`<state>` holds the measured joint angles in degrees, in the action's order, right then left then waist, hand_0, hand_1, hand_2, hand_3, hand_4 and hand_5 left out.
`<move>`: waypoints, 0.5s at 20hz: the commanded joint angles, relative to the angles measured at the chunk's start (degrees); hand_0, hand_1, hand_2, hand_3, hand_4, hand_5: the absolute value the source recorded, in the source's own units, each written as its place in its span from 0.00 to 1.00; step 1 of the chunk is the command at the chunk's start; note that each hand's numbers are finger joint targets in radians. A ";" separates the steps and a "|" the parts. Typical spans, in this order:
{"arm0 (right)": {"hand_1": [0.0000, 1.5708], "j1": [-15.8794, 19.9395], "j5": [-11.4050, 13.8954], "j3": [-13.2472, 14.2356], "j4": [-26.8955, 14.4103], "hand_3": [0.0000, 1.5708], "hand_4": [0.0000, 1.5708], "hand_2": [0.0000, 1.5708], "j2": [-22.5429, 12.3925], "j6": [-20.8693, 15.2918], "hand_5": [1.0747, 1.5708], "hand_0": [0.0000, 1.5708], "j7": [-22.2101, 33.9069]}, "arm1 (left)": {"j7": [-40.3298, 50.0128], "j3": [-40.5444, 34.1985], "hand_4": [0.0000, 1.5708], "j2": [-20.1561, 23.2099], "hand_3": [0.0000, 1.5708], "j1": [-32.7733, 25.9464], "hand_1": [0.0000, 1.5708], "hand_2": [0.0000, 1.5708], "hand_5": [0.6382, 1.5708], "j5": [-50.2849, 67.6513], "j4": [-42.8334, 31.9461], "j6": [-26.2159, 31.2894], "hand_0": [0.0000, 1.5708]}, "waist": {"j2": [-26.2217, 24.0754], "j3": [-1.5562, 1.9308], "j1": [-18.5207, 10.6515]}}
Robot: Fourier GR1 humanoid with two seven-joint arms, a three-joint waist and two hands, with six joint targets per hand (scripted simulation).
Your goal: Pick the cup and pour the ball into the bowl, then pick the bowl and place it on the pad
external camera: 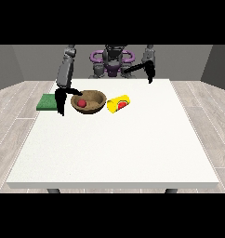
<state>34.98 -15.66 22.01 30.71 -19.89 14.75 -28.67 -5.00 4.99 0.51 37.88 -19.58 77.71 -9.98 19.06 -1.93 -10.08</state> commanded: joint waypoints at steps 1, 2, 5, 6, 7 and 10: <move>0.00 2.82 -1.88 0.68 -2.61 0.00 0.16 0.00 3.26 -0.85 0.92 0.00 3.25 | 1.89 -0.71 0.00 0.78 0.00 1.68 0.00 0.00 0.99 1.07 0.45 1.97 0.00 | 1.01 1.98 -1.62; 0.00 4.97 -1.88 0.39 -1.14 0.00 0.15 0.00 4.38 -3.92 0.92 0.00 5.93 | -0.95 -0.55 0.00 -0.24 0.00 -0.53 0.00 0.00 0.99 1.32 -1.88 1.13 0.00 | -0.18 1.89 -1.92; 0.00 5.25 -1.07 -1.15 -0.14 0.00 0.23 0.00 6.32 -5.40 0.95 0.00 7.11 | -2.29 -2.20 0.00 1.13 0.00 -1.66 0.00 0.00 0.99 1.77 -4.32 1.56 0.00 | -2.85 1.90 0.51; 0.00 3.50 -1.31 -0.50 -1.60 0.00 0.22 0.00 4.99 -4.62 0.95 0.00 6.32 | -1.92 -2.97 0.00 2.72 0.00 -3.35 0.00 0.00 0.99 3.03 -2.14 3.47 0.00 | -3.57 1.93 -0.40; 0.00 5.05 -0.50 -2.30 -0.07 0.00 0.24 0.00 7.24 -6.87 0.96 0.00 9.17 | -2.48 -4.08 0.00 2.78 0.00 -3.80 0.00 0.00 0.99 2.99 -5.95 2.88 0.00 | -6.14 1.91 1.81; 0.00 4.89 -1.25 -1.22 -2.56 0.00 0.23 0.00 8.09 -7.43 0.95 0.00 5.63 | -2.24 -3.66 0.00 3.12 0.00 -4.09 0.00 0.00 0.99 3.33 -2.21 3.97 0.00 | -3.47 1.95 0.11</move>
<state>38.92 -16.85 21.22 29.25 -14.26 9.53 -22.62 -6.64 2.36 2.70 34.38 -16.79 75.42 -6.71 15.41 -0.28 -10.23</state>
